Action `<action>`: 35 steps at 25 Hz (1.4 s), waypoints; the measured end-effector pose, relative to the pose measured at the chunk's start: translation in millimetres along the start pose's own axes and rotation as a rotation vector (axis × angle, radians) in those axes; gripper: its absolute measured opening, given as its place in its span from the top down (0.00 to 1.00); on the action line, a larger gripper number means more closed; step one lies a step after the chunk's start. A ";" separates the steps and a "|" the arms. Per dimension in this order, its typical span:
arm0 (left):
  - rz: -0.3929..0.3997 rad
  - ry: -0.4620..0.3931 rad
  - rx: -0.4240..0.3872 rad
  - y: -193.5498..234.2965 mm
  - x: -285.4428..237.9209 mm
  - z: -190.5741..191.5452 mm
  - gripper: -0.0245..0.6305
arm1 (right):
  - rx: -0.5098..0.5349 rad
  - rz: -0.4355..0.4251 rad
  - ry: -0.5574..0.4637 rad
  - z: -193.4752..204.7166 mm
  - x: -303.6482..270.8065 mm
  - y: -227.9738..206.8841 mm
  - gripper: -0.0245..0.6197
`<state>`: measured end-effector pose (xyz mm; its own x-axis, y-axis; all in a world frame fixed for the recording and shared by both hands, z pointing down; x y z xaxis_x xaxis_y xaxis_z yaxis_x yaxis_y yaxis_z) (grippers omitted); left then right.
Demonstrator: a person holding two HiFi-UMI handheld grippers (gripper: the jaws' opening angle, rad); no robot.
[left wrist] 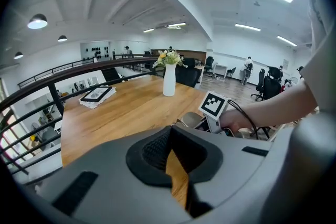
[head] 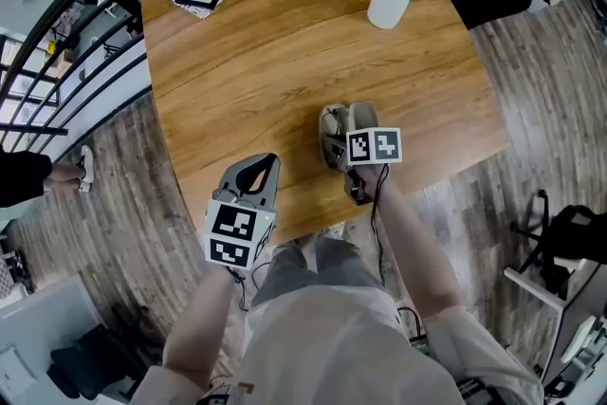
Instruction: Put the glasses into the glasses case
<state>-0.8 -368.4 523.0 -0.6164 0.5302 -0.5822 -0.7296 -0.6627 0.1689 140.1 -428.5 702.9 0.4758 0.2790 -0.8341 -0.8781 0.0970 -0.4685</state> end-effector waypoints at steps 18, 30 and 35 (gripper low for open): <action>0.031 0.024 0.039 -4.5 20.2 27.4 0.94 | 0.399 0.238 -0.121 2.6 6.3 8.6 0.54; 0.022 -0.029 -0.002 -2.7 48.8 11.8 0.94 | 0.312 0.078 -0.324 -24.3 89.2 66.2 0.67; -0.037 -0.111 -0.028 15.4 83.5 -21.0 0.94 | 0.338 -0.008 -0.521 -51.4 174.0 117.2 0.77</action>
<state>-57.3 -345.4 460.3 -0.6191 0.6091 -0.4958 -0.7452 -0.6549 0.1259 122.6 -417.6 487.9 0.4707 0.6987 -0.5388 -0.8823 0.3745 -0.2852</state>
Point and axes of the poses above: the fingertips, and each gripper's own axes: x backward along the fingers, y to its left, z out of its underside, the point moved 3 cm from there along x, backward along the fingers, and after that the axes turned 12 degrees about z, right-handed, at the moved point
